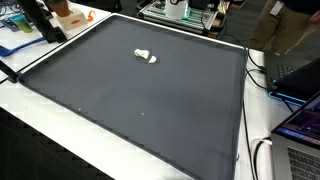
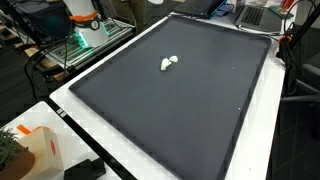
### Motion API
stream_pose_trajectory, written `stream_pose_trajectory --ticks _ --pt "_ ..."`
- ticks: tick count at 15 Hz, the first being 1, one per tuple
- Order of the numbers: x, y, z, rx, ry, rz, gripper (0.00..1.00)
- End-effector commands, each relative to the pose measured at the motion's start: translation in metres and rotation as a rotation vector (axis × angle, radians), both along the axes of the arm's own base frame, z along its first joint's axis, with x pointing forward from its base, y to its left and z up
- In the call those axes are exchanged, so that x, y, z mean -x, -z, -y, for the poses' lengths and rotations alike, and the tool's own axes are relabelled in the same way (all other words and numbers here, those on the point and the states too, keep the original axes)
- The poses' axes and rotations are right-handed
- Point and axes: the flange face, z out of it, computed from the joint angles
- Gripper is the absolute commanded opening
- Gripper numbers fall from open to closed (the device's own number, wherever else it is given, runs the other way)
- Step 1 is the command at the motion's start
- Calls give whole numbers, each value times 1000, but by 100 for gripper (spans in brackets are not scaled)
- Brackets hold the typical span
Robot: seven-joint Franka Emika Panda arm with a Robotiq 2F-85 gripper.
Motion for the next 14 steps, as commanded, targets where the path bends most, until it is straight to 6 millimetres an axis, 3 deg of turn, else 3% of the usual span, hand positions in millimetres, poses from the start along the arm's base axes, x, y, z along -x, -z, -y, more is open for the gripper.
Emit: stream_pose_trajectory --ticks 1,4,5,6,10,14 --pt "23 34 -7 93 12 173 1" --pt "17 65 -29 186 40 275 1" --pt "12 48 -18 139 18 238 1" --pt "13 54 -23 151 19 243 4" --pt "8 47 -19 138 31 251 1" --pt "-19 59 -15 209 -90 290 1"
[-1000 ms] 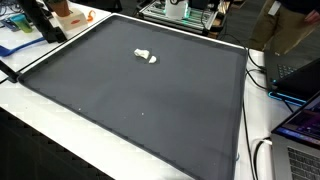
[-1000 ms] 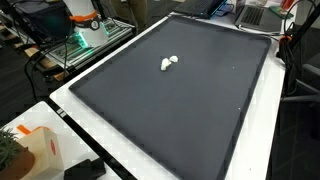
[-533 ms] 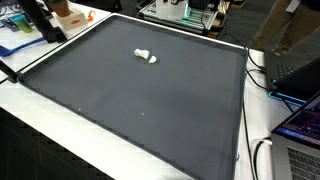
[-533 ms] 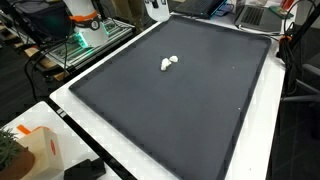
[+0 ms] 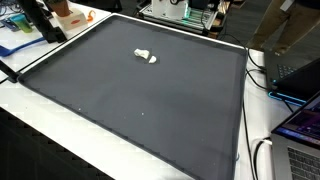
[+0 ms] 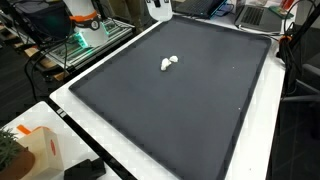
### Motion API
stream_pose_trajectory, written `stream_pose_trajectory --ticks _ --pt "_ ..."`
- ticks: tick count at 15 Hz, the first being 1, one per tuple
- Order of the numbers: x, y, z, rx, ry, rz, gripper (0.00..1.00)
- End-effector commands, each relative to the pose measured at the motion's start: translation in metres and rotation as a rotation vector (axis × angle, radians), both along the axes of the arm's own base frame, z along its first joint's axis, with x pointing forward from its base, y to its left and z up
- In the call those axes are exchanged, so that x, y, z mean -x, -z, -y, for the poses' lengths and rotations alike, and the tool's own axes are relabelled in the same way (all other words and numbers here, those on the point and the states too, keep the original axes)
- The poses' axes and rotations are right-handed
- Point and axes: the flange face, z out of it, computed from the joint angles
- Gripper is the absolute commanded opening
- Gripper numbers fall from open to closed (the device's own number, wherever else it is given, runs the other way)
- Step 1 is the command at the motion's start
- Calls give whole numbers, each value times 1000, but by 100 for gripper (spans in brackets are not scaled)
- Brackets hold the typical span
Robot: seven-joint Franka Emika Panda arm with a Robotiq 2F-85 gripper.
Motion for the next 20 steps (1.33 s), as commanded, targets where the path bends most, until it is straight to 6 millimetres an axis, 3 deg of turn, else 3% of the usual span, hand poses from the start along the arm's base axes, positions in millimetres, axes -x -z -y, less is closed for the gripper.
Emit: stream_pose_trajectory --ticks 1,4,9,10,11,14,20 --pt "-25 18 2 61 -101 9 1" --pt "-47 42 9 96 -157 1 1" --pt "-79 97 41 112 -143 -75 1" --pt "-82 101 45 74 -135 -119 1" --pt "-69 88 36 93 -132 -74 4" --pt "-81 103 45 88 -126 -105 1" --pt "-57 128 56 121 -197 -181 1"
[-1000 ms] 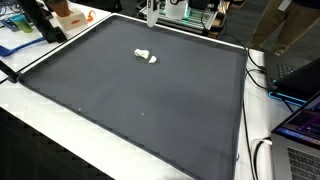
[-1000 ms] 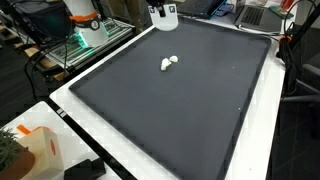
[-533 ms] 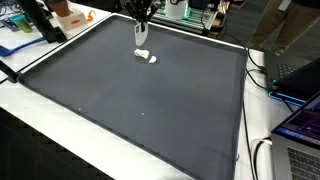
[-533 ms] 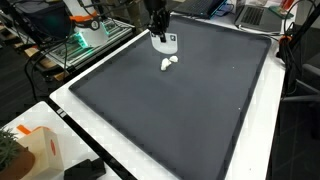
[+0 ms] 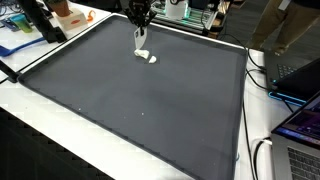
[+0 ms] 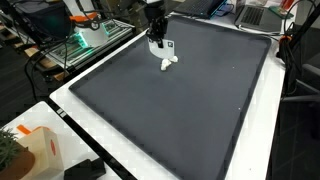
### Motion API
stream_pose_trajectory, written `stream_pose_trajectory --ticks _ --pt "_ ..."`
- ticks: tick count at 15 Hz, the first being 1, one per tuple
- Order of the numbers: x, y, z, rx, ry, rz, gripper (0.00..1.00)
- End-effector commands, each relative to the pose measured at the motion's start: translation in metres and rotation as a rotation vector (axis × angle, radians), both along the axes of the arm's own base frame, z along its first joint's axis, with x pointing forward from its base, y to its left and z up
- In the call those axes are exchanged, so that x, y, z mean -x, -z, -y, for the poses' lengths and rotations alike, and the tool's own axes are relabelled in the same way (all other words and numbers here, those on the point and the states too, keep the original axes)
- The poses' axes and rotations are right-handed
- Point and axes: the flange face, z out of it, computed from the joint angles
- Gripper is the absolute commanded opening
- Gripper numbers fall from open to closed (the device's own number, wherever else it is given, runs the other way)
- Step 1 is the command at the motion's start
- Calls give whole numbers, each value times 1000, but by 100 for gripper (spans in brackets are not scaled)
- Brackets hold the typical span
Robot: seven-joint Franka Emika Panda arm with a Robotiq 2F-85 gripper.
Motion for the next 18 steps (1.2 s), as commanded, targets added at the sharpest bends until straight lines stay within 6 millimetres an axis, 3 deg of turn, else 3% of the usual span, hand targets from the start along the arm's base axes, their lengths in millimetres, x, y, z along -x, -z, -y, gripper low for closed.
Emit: stream_pose_trajectory --ticks 1,7,11,15,18 --pt "22 14 7 -1 -50 -48 1" --pt "37 14 3 -54 -110 -22 1" --pt "34 9 -4 -68 -108 55 1" --pt "26 18 -16 -22 -115 145 1" --pt "26 35 -20 15 -133 164 1"
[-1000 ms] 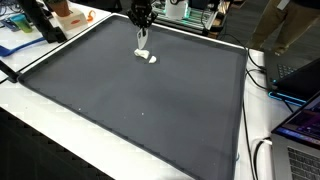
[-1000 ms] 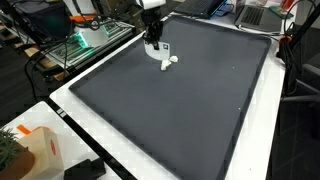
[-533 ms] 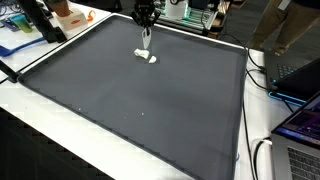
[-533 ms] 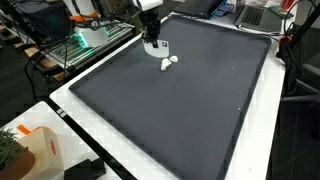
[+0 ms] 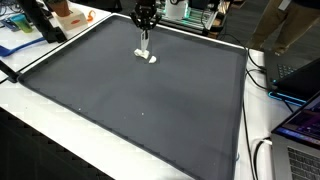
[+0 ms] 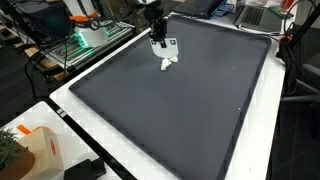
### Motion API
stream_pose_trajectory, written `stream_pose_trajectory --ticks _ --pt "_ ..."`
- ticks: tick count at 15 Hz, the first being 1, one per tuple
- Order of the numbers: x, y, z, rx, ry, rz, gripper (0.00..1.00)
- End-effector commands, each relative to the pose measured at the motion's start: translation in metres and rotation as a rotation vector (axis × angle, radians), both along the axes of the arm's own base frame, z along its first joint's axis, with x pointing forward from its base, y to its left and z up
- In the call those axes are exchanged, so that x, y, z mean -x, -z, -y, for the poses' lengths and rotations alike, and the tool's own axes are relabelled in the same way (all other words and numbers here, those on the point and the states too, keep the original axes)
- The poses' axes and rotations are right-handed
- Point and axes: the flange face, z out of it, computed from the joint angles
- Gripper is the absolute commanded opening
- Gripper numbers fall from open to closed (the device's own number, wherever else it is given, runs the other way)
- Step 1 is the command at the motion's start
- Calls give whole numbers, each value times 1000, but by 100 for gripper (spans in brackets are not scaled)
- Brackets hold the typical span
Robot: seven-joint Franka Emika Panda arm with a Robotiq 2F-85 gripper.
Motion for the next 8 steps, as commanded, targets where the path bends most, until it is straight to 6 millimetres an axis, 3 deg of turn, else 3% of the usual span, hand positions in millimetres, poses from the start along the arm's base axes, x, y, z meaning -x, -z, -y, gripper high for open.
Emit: stream_pose_trajectory --ticks 1,3,6,8 --pt "4 28 -4 45 -14 6 1" --pt "3 41 2 73 -24 13 1" --pt "-8 30 36 159 -19 -25 1" --pt "-17 29 34 226 -6 -66 1"
